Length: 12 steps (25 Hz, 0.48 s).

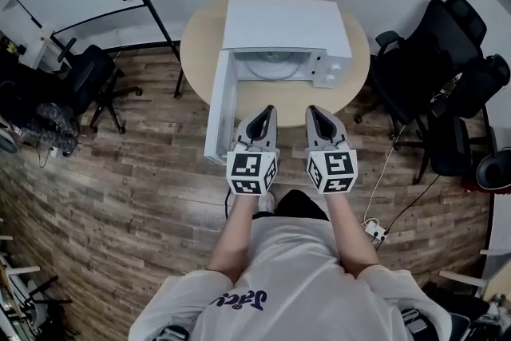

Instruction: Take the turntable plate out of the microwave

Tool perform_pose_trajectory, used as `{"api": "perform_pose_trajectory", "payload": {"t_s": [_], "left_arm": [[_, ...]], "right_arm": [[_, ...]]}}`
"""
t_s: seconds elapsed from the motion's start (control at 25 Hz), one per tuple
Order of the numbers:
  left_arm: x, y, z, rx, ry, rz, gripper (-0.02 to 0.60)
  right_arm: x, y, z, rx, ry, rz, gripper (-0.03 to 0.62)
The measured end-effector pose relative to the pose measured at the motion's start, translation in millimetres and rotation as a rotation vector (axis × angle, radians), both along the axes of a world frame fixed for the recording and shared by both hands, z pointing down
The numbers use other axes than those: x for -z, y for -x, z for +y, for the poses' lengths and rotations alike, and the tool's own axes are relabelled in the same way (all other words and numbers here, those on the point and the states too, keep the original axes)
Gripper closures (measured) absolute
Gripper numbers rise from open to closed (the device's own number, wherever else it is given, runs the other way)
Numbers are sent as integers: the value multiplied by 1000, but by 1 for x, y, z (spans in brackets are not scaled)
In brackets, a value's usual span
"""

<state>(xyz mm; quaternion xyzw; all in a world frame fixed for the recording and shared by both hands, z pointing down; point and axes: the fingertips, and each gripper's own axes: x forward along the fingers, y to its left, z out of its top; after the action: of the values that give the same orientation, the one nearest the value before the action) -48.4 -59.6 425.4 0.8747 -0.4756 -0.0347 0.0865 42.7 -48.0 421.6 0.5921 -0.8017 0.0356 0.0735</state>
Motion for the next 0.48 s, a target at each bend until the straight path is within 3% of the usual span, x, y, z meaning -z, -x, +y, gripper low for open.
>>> {"api": "perform_pose_trajectory", "payload": {"t_s": [0.24,0.48], "left_arm": [[-38,-16,-32,-16,74,-3,568],[-77,-23,-73,-23,164,4,568]], "right_arm": [[-24,-10,-18,-14,48,-14,579],[-55,-23,-69,-33,111,-31,579]]}}
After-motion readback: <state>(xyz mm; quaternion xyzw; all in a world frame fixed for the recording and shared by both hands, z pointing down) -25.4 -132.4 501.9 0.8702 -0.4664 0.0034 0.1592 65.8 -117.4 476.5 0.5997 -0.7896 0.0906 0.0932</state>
